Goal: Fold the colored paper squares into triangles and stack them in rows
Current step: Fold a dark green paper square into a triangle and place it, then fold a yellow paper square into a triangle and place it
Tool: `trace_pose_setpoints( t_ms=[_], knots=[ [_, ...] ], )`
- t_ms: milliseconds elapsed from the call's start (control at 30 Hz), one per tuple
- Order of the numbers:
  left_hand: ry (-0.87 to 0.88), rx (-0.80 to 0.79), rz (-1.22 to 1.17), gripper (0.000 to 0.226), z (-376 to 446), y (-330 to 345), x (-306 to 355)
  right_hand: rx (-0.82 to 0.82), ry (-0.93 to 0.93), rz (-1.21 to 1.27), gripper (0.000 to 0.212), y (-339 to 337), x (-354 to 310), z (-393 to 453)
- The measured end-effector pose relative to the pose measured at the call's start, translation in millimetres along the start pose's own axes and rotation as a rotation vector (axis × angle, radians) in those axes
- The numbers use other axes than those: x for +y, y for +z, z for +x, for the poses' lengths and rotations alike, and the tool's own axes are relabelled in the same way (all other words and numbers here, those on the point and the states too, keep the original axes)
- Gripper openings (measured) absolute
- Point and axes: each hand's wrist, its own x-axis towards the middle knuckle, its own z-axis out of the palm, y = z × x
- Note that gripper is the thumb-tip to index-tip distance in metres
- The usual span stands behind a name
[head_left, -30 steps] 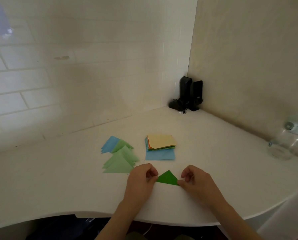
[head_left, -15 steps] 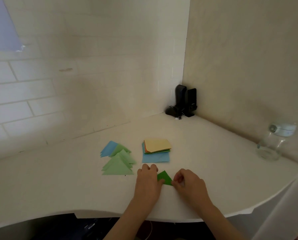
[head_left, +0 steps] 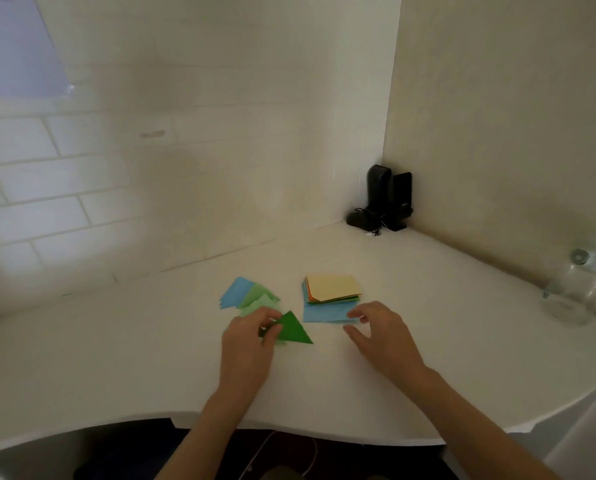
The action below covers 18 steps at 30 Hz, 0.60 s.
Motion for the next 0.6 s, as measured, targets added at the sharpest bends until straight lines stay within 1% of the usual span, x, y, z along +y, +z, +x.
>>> trace_pose_setpoints(
  t_ms=[100, 167, 233, 367, 467, 533, 600],
  knots=[
    [-0.057, 0.012, 0.034, 0.018, -2, -18, -23, -0.051, -0.024, -0.017, 0.028, 16, -3, 25],
    [-0.087, 0.015, 0.038, 0.024, -6, -23, -36, -0.093, -0.041, -0.058, 0.035, 26, -8, 41],
    [-0.100, 0.010, 0.052, 0.029, -10, -22, -43, -0.127, -0.032, -0.108, 0.042, 31, -10, 52],
    [-0.092, 0.017, 0.089, 0.032, -6, -20, -53, -0.204, 0.019, -0.206, 0.046, 44, -13, 71],
    [-0.089, 0.026, 0.117, 0.031, 1, -15, -65, -0.226, 0.052, -0.273, 0.038, 49, -15, 74],
    [-0.115, 0.039, 0.109, 0.029, 5, -12, -70, -0.173, 0.038, -0.278, 0.027, 52, -15, 72],
    [-0.121, 0.045, 0.117, 0.026, 5, -10, -72, -0.111, 0.040, -0.282, 0.024, 55, -14, 70]
  ],
)
